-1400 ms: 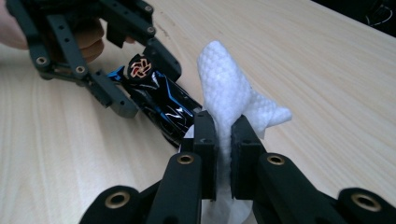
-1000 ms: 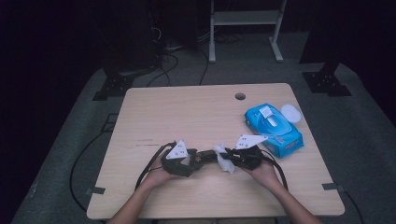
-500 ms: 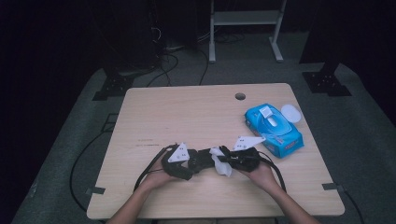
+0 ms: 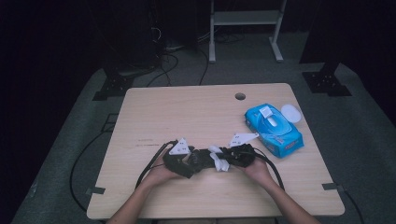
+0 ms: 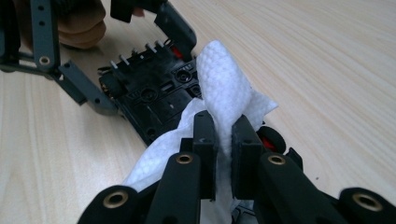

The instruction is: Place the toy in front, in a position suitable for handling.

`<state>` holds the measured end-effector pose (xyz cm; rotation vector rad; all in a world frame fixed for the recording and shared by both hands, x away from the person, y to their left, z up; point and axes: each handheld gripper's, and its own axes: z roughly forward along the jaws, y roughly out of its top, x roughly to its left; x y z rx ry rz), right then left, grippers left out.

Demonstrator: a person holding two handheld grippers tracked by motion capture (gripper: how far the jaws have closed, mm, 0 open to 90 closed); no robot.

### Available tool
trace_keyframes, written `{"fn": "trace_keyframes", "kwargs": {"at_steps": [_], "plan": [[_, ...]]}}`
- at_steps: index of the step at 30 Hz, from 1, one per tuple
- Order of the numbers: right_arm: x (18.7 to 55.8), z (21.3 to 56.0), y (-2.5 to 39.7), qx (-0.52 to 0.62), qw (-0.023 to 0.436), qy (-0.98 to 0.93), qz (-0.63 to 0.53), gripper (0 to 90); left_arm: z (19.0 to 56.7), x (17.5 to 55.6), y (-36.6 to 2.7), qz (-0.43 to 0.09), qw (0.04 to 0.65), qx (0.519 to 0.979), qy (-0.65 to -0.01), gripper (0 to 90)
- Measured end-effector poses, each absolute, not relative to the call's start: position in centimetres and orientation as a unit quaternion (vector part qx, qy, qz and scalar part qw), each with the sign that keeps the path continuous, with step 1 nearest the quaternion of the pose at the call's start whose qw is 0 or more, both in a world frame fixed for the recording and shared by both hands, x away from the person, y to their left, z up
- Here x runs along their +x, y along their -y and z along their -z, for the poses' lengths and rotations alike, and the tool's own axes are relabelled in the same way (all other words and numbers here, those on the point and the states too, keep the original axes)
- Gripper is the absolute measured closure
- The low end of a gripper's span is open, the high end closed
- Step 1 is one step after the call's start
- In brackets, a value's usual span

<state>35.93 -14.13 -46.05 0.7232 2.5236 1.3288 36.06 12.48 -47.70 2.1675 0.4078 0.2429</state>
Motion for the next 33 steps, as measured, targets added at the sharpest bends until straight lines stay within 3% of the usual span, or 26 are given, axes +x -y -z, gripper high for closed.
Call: {"fn": "trace_keyframes", "kwargs": {"at_steps": [3, 8, 16, 22, 33], "plan": [[36.4, 46.0, 14.0, 0.251, 0.098, -0.852, -0.449, 82.3, 47.6, 35.7, -12.3, -0.096, 0.442, 0.878, -0.154, 22.6], [36.3, 45.6, 13.3, 0.249, 0.091, -0.851, -0.454, 82.4, 47.8, 35.7, -12.3, -0.11, 0.424, 0.886, -0.15, 23.1], [35.7, 45.3, 8.3, 0.196, 0.057, -0.865, -0.459, 82.4, 47.9, 35.5, -12.1, -0.122, 0.415, 0.89, -0.145, 23.2], [36.0, 45.1, 10.2, 0.207, 0.095, -0.872, -0.433, 82.3, 47.9, 35.4, -12.6, -0.109, 0.429, 0.884, -0.146, 24.4], [35.2, 45.5, 9.8, 0.195, 0.08, -0.868, -0.449, 82.3, 48.0, 35.6, -12.8, -0.094, 0.431, 0.884, -0.155, 23.8]]}}
